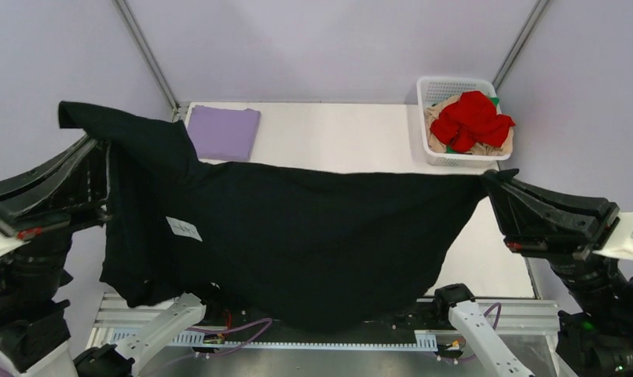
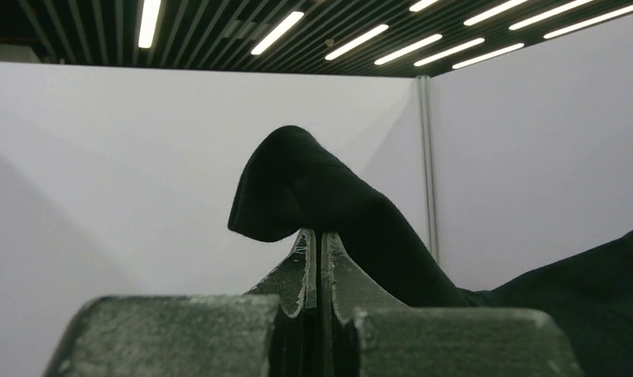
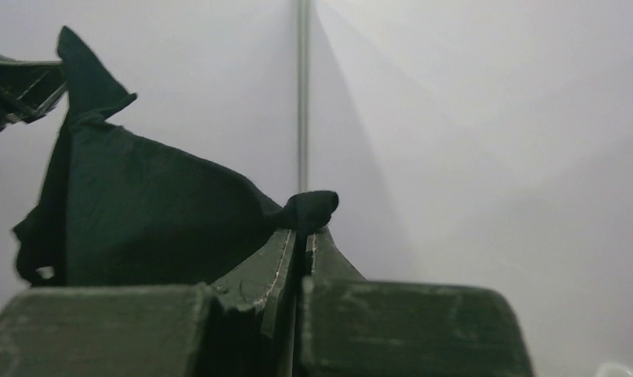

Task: Fold and stack the t-shirts
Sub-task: Flatten out the tshirt

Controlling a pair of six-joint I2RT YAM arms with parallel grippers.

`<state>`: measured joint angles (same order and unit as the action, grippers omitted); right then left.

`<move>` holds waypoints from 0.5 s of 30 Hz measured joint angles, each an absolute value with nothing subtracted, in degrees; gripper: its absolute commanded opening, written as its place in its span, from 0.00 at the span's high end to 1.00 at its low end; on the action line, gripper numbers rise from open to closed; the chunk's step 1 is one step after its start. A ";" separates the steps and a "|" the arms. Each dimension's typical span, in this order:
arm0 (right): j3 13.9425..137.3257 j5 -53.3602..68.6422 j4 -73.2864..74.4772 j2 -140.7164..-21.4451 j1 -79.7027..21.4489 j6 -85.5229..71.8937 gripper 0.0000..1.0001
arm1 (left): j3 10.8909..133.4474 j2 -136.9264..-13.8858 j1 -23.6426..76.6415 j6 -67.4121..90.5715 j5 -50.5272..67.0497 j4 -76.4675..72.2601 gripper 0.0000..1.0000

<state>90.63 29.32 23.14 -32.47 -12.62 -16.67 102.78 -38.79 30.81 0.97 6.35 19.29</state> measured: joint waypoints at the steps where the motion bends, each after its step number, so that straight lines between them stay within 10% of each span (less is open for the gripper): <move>1: 90.08 28.08 23.16 -32.64 -12.62 -16.34 1.00 | 101.73 -38.85 30.81 0.40 5.39 18.85 1.00; 15: 68.82 -8.08 14.70 -59.70 -11.55 -12.51 0.97 | 77.10 -73.80 26.30 -8.60 -24.53 3.73 0.68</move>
<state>68.82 -8.08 14.70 -59.70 -11.55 -12.51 77.10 -73.80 26.30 -8.60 -24.53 3.73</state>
